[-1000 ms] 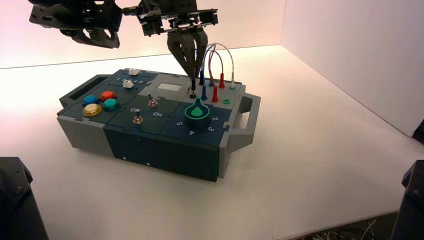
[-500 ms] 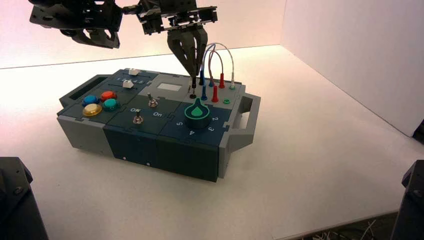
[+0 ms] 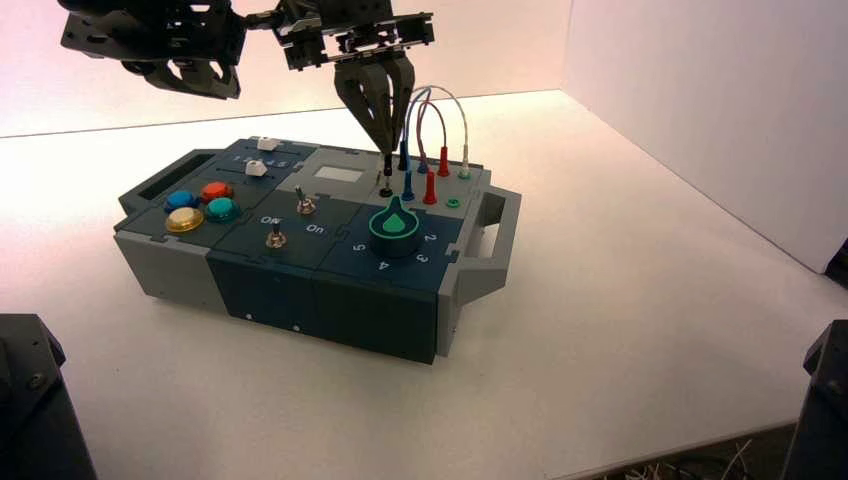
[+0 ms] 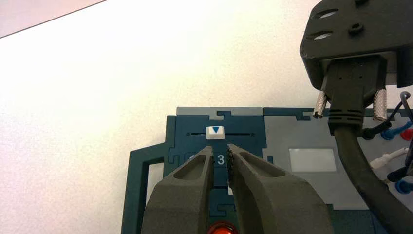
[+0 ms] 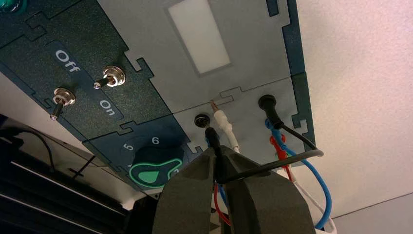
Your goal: Insert the black wire.
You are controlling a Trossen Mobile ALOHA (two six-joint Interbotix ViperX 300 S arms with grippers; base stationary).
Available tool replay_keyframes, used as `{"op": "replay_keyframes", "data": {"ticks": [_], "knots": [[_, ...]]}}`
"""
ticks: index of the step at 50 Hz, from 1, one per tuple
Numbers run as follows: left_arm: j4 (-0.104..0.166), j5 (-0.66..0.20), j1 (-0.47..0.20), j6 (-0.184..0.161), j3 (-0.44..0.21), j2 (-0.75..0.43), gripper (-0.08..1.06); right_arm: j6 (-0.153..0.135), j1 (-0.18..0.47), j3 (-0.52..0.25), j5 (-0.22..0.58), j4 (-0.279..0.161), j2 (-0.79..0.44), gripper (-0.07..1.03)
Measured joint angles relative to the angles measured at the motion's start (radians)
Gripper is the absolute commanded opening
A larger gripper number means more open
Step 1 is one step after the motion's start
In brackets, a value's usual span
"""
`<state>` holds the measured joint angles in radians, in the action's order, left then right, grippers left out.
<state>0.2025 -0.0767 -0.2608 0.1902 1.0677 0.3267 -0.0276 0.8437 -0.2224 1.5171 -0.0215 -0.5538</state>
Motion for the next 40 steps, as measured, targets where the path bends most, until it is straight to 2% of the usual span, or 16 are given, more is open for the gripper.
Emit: {"op": "replay_keyframes", "data": {"ticks": [40], "knots": [[-0.002,0.000,0.000,0.000,-0.017,-0.023,0.17,0.003,0.000,0.000,0.000,-0.018,-0.002,-0.02]]}}
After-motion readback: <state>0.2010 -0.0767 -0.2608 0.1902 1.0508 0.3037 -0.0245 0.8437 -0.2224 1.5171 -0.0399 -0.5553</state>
